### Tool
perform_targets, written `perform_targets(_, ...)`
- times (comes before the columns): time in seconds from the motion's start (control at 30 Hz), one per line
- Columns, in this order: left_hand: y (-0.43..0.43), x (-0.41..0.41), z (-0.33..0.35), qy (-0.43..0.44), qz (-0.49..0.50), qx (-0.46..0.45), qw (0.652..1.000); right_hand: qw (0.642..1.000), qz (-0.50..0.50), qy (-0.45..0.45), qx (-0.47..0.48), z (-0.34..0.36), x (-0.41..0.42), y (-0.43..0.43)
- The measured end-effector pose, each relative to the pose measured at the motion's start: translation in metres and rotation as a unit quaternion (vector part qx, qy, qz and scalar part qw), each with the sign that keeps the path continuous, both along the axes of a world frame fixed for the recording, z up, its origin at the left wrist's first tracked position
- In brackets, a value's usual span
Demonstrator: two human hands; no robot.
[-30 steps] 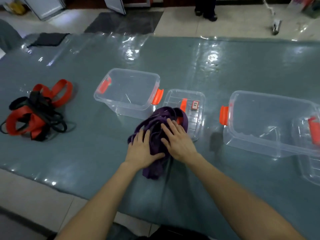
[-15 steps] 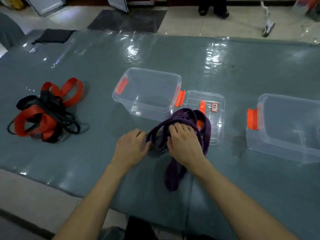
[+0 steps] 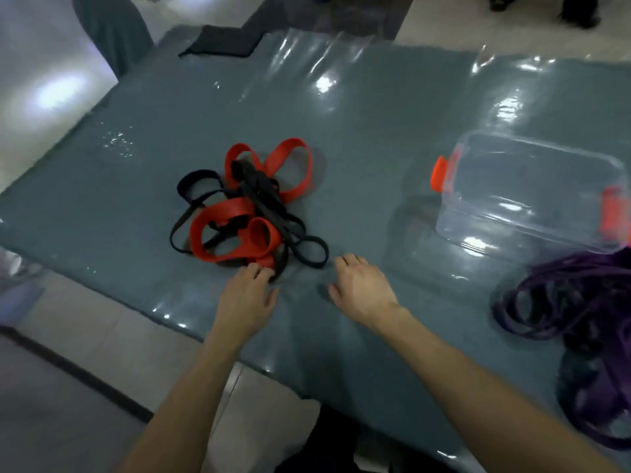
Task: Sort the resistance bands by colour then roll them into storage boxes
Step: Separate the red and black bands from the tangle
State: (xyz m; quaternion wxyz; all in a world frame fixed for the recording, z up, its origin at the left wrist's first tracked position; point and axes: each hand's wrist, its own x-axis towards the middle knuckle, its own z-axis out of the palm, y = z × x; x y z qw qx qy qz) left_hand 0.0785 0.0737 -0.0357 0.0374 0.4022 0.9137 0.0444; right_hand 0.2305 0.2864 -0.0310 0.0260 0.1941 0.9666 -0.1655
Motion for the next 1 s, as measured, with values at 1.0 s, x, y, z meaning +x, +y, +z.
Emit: perform_targets(1.0, 0.092, -0.022, 0.012, -0.147, -0.194, -0.005, 0.970, 0.938, -0.236, 0.027, -0.251, 0.066, 0.122, 0.107)
